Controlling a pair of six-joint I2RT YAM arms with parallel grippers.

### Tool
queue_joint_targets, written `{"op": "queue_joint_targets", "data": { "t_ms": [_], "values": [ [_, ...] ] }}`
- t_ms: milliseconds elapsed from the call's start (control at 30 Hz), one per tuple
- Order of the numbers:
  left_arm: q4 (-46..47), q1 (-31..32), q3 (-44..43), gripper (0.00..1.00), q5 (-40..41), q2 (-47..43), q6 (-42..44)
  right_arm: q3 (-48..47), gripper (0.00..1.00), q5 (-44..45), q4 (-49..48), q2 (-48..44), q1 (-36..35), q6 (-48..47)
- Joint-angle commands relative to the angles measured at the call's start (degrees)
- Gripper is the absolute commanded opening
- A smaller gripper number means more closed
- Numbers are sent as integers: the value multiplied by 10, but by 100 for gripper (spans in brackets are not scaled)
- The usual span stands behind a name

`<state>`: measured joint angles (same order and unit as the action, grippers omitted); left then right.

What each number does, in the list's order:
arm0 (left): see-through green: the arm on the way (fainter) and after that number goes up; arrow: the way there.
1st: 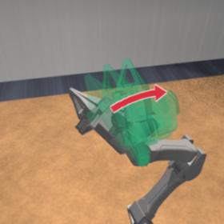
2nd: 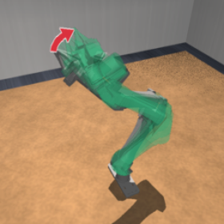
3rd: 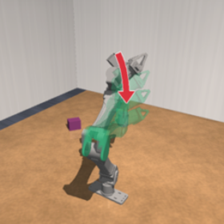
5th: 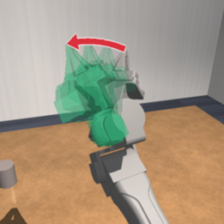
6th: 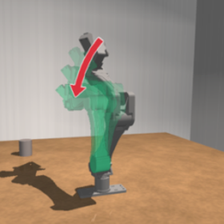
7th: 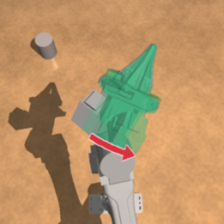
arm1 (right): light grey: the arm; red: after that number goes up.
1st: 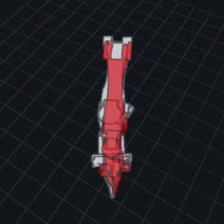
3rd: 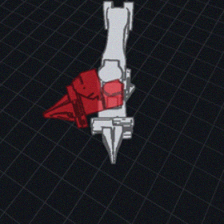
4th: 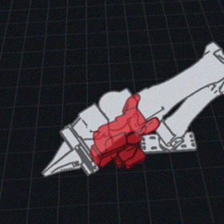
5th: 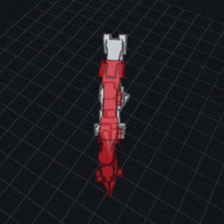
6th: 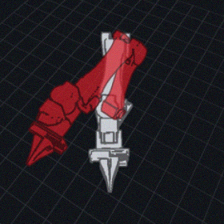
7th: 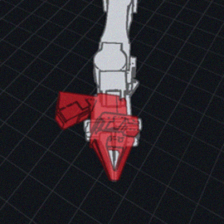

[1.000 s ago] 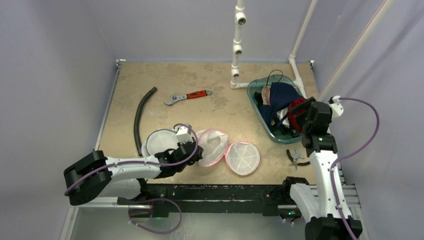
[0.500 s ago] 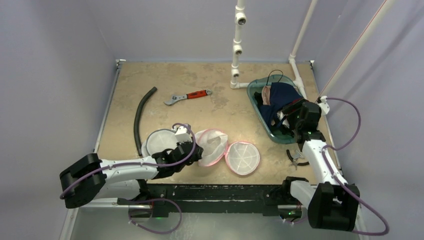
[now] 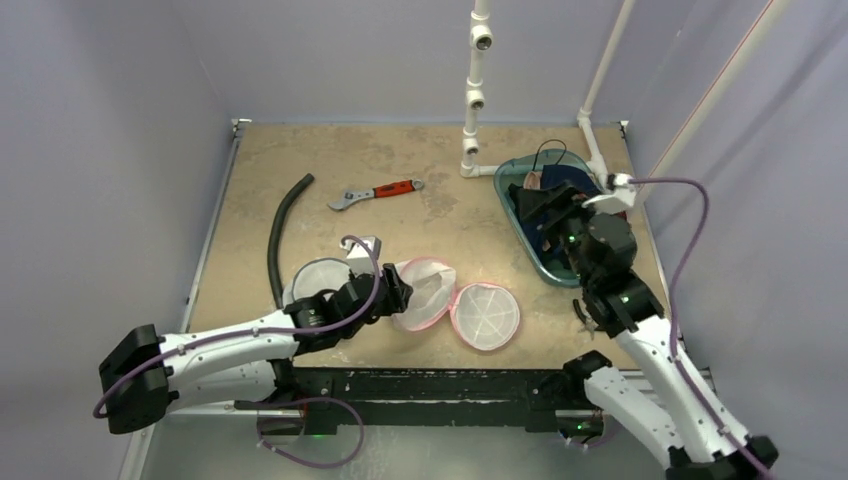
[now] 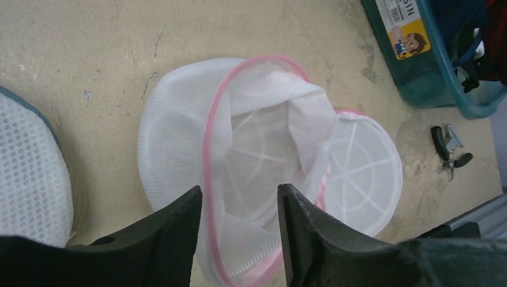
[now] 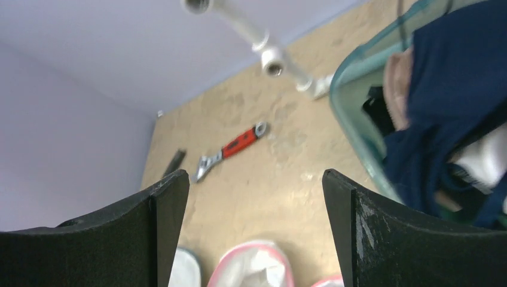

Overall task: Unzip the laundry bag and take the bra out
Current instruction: Place the bra in the bin, then close the laundry bag at the center of the board.

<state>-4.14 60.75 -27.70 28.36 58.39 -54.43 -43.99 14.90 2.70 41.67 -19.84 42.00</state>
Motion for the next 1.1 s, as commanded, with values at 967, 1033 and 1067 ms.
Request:
{"op": "queue_joint_targets", "data": {
  "t_ms": [967, 1033, 1067],
  "values": [
    [55, 304, -409, 60, 113, 494, 481, 82, 91, -27, 56, 38, 64, -5],
    [55, 303, -416, 61, 105, 508, 483, 87, 91, -31, 54, 37, 64, -4],
    [57, 303, -419, 61, 97, 514, 485, 91, 91, -33, 53, 37, 64, -3]
  ]
}}
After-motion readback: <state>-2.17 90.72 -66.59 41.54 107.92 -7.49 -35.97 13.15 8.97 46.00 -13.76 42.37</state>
